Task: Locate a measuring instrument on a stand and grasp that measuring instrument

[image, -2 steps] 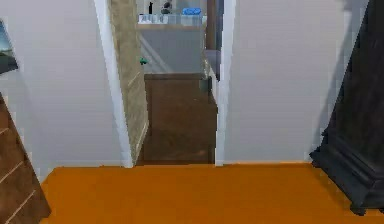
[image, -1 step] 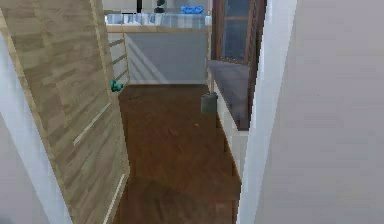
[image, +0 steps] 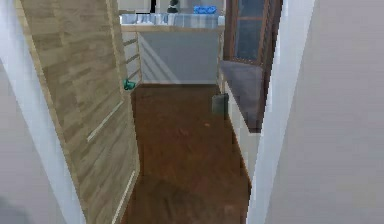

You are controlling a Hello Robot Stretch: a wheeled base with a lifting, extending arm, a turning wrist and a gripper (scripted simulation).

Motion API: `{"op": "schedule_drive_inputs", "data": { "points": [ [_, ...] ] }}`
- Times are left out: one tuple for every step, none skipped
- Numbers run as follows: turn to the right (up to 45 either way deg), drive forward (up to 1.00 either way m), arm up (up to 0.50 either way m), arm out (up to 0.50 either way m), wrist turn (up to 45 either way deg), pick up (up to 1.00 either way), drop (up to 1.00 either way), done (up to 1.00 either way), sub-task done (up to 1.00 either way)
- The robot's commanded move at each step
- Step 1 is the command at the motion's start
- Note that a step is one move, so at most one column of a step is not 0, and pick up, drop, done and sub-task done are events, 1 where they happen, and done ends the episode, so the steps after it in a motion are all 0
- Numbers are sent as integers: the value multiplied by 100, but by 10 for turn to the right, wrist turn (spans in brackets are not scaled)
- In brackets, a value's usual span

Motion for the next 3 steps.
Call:
{"op": "schedule_drive_inputs", "data": {
  "points": [
    [0,100,0,0,0,0,0,0,0],
    [0,70,0,0,0,0,0,0,0],
    [-360,0,0,0,0,0,0,0,0]
  ]
}}
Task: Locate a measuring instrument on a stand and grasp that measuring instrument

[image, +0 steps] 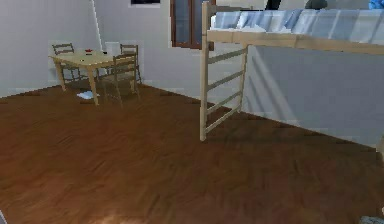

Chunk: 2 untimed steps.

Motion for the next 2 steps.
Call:
{"op": "schedule_drive_inputs", "data": {
  "points": [
    [0,45,0,0,0,0,0,0,0],
    [-450,0,0,0,0,0,0,0,0]
  ]
}}
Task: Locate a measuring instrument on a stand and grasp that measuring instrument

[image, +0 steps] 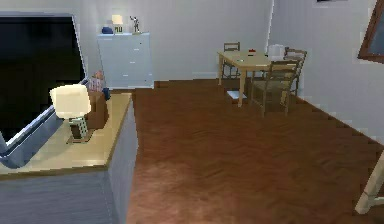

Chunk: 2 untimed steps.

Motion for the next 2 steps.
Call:
{"op": "schedule_drive_inputs", "data": {
  "points": [
    [-90,0,0,0,0,0,0,0,0],
    [0,25,0,0,0,0,0,0,0]
  ]
}}
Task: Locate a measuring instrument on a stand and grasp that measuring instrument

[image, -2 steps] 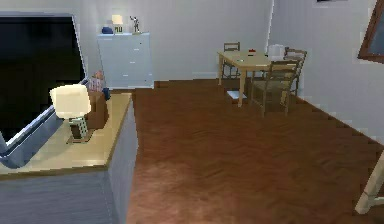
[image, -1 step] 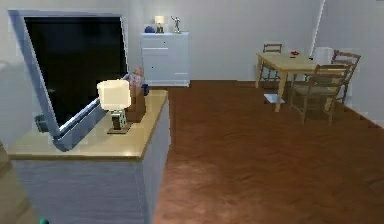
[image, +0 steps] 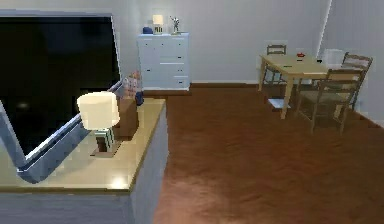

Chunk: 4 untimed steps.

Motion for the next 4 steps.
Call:
{"op": "schedule_drive_inputs", "data": {
  "points": [
    [450,0,0,0,0,0,0,0,0],
    [450,0,0,0,0,0,0,0,0],
    [0,15,0,0,0,0,0,0,0],
    [-450,0,0,0,0,0,0,0,0]
  ]
}}
